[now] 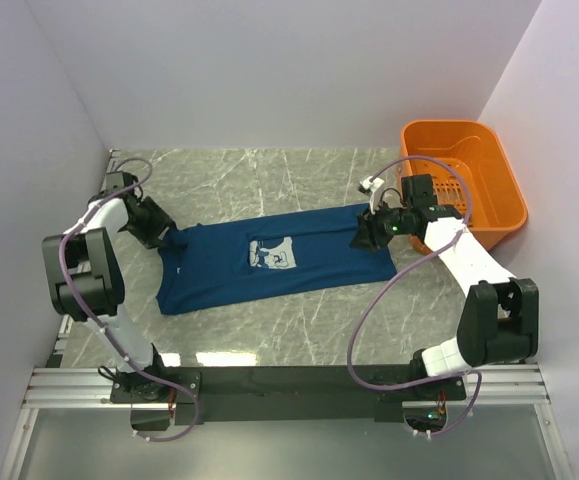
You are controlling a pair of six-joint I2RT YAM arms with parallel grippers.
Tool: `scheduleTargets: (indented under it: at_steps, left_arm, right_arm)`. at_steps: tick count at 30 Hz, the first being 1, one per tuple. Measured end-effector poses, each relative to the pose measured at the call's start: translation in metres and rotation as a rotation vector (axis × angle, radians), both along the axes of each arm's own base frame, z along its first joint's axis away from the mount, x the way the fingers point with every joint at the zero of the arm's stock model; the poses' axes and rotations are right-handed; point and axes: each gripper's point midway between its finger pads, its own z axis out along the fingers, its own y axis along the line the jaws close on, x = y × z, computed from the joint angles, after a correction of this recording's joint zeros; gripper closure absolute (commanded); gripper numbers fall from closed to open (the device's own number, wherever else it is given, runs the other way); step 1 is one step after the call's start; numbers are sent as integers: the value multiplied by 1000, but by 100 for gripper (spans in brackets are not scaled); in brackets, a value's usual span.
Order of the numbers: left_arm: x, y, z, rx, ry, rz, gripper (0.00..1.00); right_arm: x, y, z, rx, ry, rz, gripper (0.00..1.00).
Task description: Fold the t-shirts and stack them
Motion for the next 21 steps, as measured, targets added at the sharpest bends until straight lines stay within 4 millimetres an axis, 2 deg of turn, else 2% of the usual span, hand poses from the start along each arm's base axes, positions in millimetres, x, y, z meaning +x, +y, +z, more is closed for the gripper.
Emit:
scheduleTargets:
  at_steps: [5,10,14,17,21]
  left_arm:
    - [14,-2,-8,23,21,-30,48]
    - [16,-2,-17,32,49,-27,59]
    - [14,-2,-24,29,73,-21,73]
    - [13,-3,-31,27,97,-8,93]
    - [15,0,-36,37,117,0,99]
  right_arm:
    - [1,-1,-6,-6,18,-5,49]
    - [1,-3,-9,-18,19,-13,49]
    - [0,-4,-13,-23,29,-16,49]
    - [0,-4,-14,-26,32,-18,49]
    - [0,-4,-14,-27,32,-19,49]
